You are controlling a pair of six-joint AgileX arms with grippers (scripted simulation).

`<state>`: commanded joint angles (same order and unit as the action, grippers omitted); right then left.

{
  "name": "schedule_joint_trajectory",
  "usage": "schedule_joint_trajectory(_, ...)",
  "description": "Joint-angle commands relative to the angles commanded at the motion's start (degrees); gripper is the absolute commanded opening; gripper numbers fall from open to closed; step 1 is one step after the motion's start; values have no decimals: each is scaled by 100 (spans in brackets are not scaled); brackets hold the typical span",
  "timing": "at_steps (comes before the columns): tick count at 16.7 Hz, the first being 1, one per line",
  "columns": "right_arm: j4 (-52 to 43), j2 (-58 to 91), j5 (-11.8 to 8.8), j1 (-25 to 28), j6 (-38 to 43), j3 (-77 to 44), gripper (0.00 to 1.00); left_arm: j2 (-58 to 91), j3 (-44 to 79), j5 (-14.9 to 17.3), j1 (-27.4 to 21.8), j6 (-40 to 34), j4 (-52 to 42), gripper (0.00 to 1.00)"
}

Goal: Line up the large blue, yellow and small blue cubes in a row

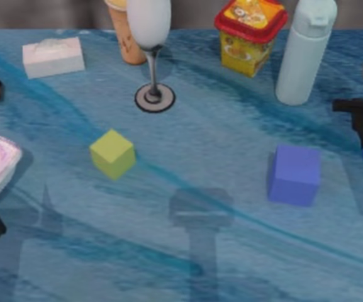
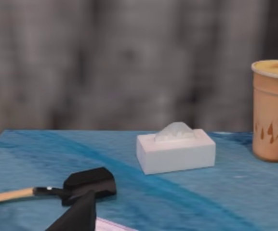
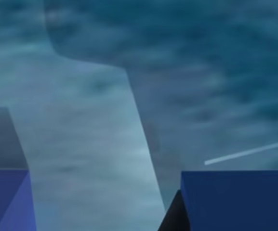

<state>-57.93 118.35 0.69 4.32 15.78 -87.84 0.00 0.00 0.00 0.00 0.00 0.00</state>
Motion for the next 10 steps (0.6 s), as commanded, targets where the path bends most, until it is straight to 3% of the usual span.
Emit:
schedule_joint_trajectory(6, -86, -61, -2, -9, 13, -58, 0, 0, 0, 0, 0, 0, 0, 100)
schedule_joint_trajectory(10, -112, -255, 17, 627, 453, 127, 0, 0, 0, 0, 0, 0, 0, 100)
